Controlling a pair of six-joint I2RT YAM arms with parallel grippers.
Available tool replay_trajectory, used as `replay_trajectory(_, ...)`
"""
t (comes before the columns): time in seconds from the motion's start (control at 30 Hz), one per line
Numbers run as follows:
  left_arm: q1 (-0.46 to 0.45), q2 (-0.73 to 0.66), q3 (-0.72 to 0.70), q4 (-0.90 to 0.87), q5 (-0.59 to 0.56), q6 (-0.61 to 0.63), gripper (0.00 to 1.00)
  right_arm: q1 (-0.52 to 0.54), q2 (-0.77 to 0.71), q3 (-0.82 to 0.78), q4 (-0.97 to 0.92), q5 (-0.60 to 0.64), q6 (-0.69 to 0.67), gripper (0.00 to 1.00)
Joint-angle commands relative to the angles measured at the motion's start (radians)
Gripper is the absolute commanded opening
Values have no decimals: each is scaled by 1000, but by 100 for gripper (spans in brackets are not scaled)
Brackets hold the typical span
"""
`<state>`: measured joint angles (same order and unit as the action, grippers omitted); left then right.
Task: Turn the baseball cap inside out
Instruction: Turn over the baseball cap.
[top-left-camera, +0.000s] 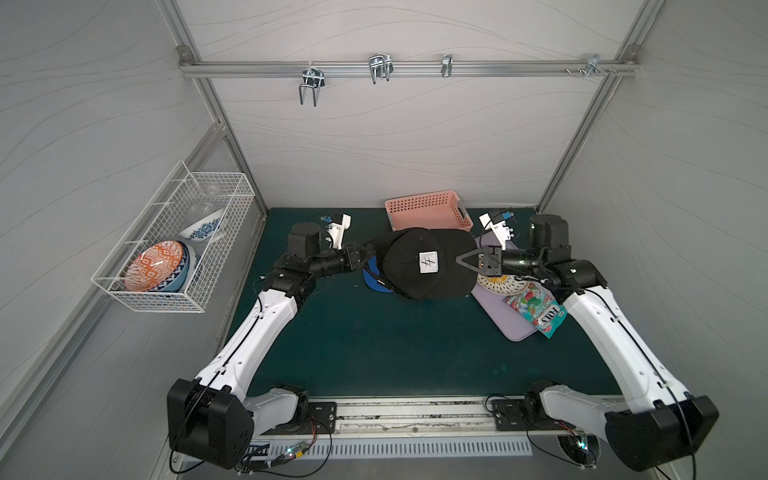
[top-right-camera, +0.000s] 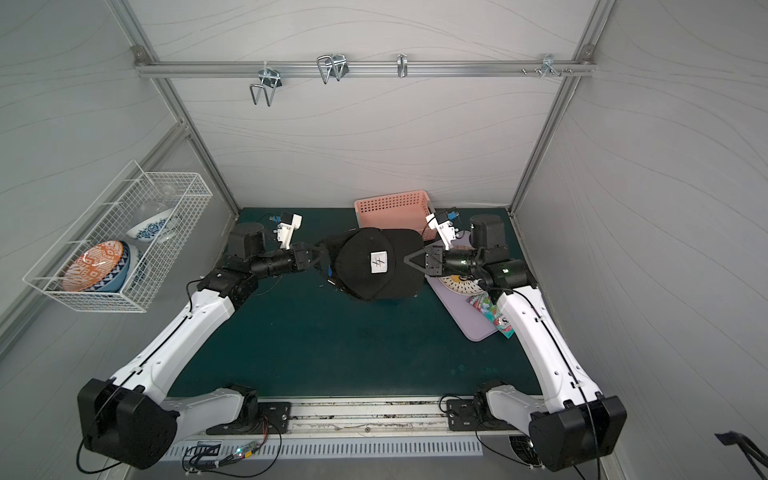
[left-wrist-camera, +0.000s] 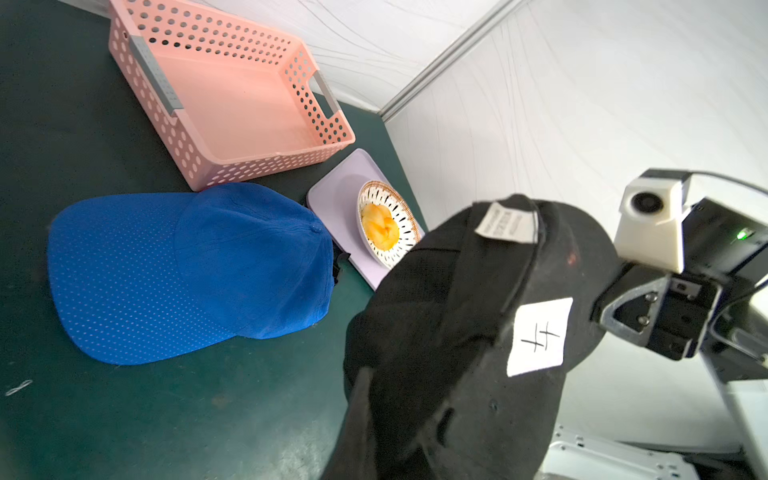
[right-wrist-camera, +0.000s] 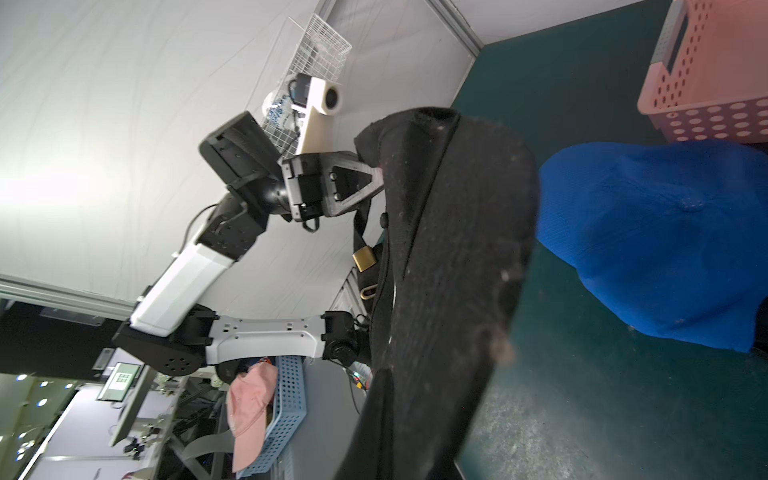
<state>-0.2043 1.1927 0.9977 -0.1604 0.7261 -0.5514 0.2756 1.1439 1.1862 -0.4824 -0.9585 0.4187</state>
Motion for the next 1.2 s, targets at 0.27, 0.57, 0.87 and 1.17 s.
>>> replay_trajectory(0.27,53,78,-135,406,206,-261,3,-20,-18,107,465,-219,496,0)
replay_trajectory(0.57,-137,137,-112,537,158,-336,1,112,2,145,602,69,716,0)
replay_trajectory(0.87,-237,68,-225,702,-29,-403,0,218,3,116,728,427,734,0)
replay_trajectory(1.17,-140,-246,-313,387,-404,-252,93,224,-67,46,602,603,680,0)
